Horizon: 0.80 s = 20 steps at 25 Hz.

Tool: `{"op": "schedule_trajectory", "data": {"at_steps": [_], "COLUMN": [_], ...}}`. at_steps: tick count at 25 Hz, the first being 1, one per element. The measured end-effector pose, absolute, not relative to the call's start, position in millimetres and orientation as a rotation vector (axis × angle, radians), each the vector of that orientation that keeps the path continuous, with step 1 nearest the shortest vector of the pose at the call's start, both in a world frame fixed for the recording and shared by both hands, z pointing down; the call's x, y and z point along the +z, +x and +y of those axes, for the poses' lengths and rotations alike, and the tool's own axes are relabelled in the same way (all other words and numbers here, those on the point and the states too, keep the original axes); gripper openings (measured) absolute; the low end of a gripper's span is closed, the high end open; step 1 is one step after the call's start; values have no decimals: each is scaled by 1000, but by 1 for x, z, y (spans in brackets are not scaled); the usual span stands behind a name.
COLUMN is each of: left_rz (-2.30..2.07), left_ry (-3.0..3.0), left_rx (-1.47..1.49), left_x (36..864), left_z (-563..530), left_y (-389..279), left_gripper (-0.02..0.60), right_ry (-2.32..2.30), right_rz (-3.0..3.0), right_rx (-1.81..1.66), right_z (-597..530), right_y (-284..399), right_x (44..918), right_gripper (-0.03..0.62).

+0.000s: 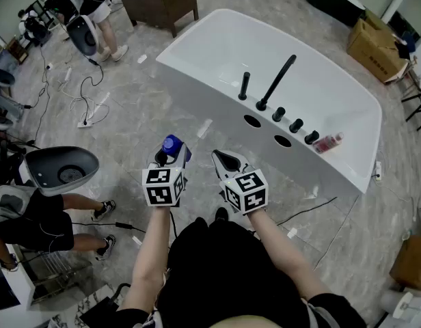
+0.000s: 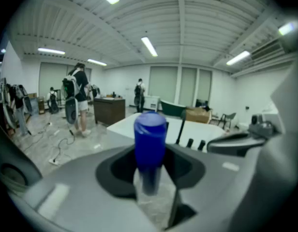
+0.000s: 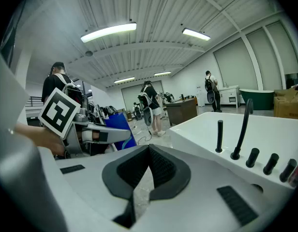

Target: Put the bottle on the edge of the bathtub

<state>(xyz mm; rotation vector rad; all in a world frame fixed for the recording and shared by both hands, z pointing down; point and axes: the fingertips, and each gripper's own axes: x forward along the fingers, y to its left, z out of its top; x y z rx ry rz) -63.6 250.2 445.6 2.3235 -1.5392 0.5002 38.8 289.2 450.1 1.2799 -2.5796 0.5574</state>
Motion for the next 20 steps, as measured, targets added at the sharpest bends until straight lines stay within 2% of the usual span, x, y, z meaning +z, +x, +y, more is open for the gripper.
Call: {"op": "schedule_trajectory", "data": {"at_steps": [20], "left_rz": [-1598], "left_ry": [2301], "left_rx": [514], "left_x": [442], "left_z": [211], "left_y": [-62], "left_gripper": [160], "right_ry": [1230], "right_rz": [-2639], "right_rx": [590], "right_z": [266], "right_y": [46], "right_x": [450], "right_gripper": [3]}}
